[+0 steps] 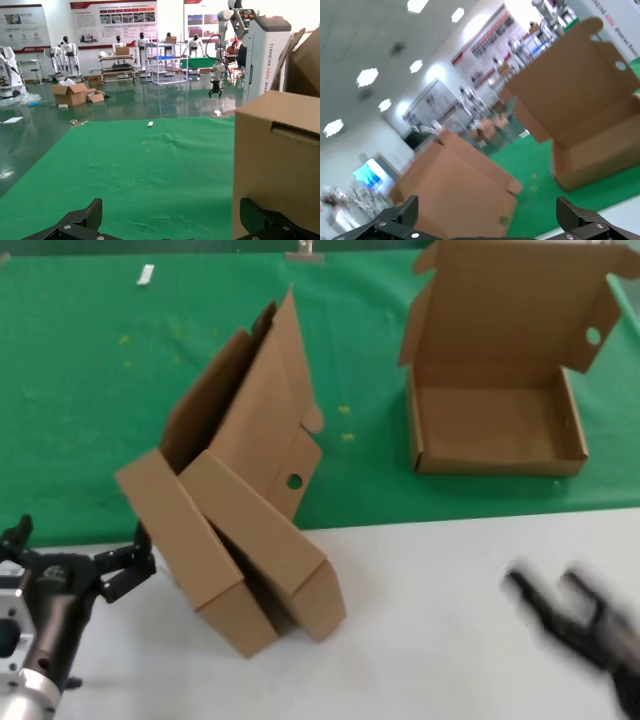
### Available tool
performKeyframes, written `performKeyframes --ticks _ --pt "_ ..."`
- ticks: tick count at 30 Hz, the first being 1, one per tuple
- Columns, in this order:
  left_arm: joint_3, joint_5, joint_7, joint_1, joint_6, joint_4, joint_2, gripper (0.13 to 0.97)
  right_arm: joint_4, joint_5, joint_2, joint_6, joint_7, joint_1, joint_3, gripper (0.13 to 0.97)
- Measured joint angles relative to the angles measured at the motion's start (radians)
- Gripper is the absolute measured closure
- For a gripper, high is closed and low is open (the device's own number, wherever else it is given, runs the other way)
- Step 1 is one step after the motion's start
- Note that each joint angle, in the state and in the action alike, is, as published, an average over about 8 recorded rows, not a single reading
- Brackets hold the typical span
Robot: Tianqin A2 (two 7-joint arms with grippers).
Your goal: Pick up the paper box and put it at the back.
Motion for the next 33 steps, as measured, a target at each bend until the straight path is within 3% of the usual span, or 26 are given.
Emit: performKeyframes --ticks 33 --pt "0.0 0.0 0.0 0.0 0.0 0.0 0.0 0.132 0.007 -0.058 0.09 0.413 -0.145 0.033 -0.231 0.129"
